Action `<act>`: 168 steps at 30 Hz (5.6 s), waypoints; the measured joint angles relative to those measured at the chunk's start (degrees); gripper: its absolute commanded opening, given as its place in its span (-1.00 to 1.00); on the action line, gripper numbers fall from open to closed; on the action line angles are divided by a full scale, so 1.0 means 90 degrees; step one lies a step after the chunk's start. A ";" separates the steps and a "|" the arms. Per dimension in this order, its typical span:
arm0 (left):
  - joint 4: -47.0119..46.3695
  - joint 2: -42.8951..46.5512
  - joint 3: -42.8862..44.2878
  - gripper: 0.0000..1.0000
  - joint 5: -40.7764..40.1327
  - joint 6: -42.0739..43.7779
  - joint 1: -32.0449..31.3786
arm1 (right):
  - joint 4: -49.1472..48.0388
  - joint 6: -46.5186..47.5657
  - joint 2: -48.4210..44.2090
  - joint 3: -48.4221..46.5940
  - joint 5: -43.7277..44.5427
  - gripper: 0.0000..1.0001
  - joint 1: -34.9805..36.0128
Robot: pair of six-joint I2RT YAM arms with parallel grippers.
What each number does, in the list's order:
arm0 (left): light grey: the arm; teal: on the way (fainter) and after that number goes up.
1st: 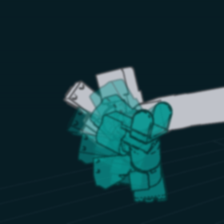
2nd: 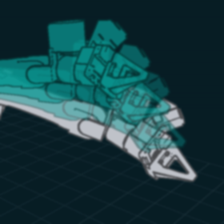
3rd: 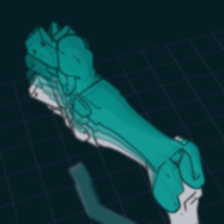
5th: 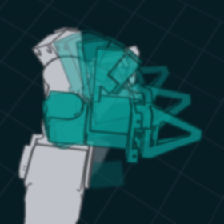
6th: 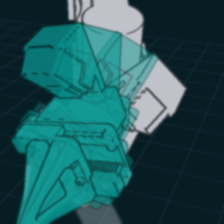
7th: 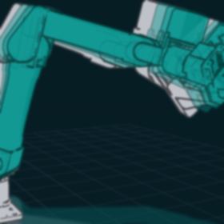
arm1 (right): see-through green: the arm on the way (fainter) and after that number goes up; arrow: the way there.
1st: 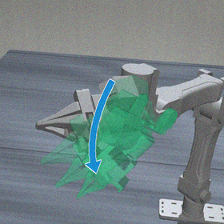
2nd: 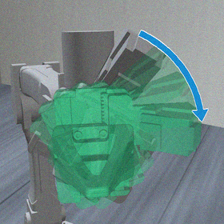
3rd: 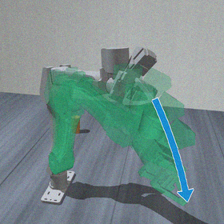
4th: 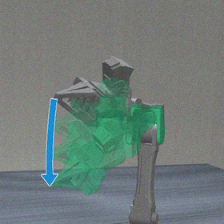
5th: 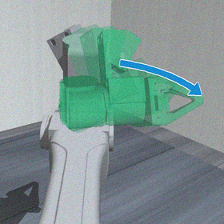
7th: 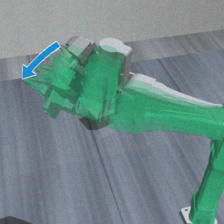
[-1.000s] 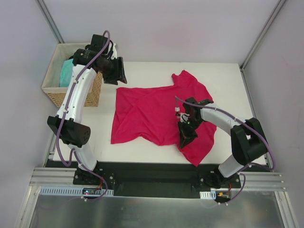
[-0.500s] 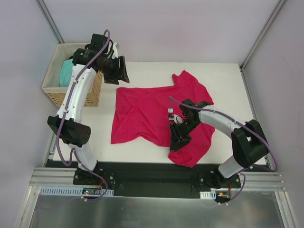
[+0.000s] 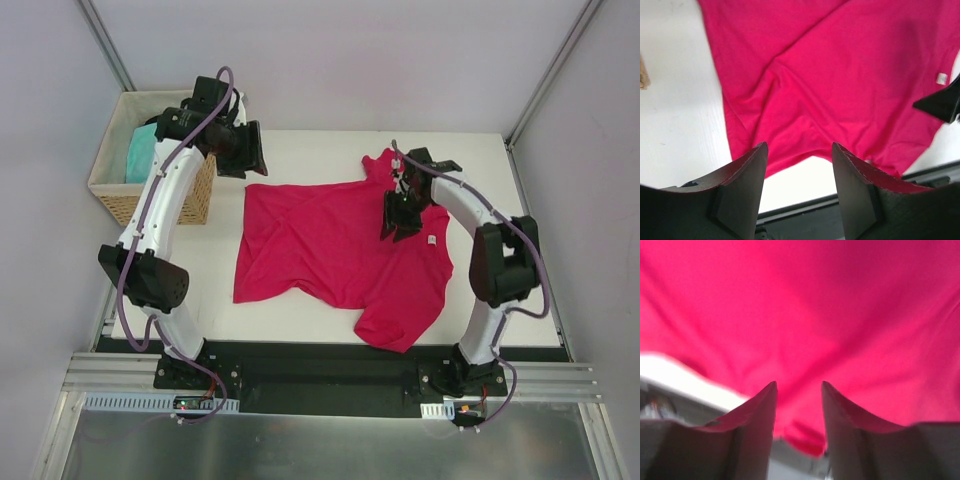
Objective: Fold and stack the t-shirts
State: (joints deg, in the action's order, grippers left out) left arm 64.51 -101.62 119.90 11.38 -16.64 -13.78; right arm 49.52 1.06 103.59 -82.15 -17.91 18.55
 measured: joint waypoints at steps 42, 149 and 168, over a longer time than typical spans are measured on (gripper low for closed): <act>-0.1236 0.1030 -0.1134 0.00 -0.0262 -0.0253 0.0372 | 0.0996 -0.0189 0.3674 -0.4221 0.2888 -0.98 -0.1489; -0.2752 -0.0981 -0.3995 -0.32 -0.0231 -0.0027 -0.0665 | 0.1836 0.0328 0.2064 -0.2171 0.0243 -0.98 -0.0797; -0.2735 -0.0755 -0.3643 -0.34 -0.0345 -0.0044 -0.0665 | 0.0894 0.0117 0.2739 -0.2178 0.1044 -0.98 -0.0238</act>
State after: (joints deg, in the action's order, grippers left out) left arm 39.90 -108.42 87.11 8.27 -17.04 -19.77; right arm 57.56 2.11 128.25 -101.75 -8.51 16.40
